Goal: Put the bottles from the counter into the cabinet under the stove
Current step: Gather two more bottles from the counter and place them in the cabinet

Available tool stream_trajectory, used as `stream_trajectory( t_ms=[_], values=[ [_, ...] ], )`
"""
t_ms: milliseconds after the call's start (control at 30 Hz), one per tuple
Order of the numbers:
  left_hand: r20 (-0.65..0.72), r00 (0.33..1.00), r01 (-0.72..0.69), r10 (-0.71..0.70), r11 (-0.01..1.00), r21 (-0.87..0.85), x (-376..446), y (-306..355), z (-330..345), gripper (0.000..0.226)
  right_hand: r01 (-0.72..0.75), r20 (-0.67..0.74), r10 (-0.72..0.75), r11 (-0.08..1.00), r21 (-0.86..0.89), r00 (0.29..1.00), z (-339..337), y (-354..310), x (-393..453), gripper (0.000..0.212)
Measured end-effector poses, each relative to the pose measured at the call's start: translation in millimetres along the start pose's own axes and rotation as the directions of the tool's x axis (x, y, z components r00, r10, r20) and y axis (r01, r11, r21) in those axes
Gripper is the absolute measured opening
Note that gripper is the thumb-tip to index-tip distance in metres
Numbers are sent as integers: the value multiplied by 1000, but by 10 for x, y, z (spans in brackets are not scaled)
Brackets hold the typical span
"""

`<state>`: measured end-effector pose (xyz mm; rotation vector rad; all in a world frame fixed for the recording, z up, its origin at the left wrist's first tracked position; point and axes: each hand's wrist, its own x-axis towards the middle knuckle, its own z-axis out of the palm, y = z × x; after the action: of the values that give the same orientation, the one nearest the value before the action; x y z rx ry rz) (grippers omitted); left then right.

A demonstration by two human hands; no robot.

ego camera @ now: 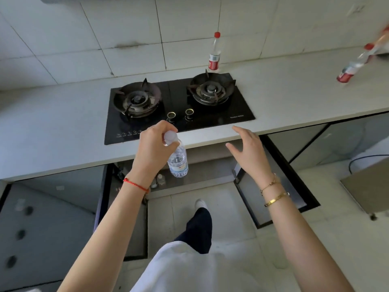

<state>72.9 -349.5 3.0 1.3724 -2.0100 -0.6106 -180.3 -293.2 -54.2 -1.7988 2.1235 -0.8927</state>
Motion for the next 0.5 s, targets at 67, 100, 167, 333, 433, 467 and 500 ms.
stream_trajectory(
  t_ms=[67,100,167,333,433,467,500],
  values=[
    [6,1000,-7,7,1000,2,247,12,126,25,4,-15,-4,1000,-17,1000,-22,132,248,54],
    [7,1000,-11,11,1000,-2,377,15,190,25,4,-16,-4,1000,-26,1000,-32,194,391,53],
    [4,1000,-9,9,1000,-13,678,6,317,24,2,-15,-3,999,-35,1000,-49,309,732,53],
    [-14,1000,21,-21,999,-34,1467,41,530,25,55,-12,-55,997,-47,998,-70,524,1712,53],
    [-39,999,10,-11,1000,-23,1902,47,612,23,77,-3,-78,995,-57,997,-44,616,2296,53],
    [-42,999,11,-12,1000,-20,2042,45,633,23,81,-4,-82,995,-57,997,-28,640,2478,53],
    [-44,999,14,-15,1000,-19,2175,45,654,22,82,-4,-82,995,-55,997,-7,664,2651,53]
  ],
)
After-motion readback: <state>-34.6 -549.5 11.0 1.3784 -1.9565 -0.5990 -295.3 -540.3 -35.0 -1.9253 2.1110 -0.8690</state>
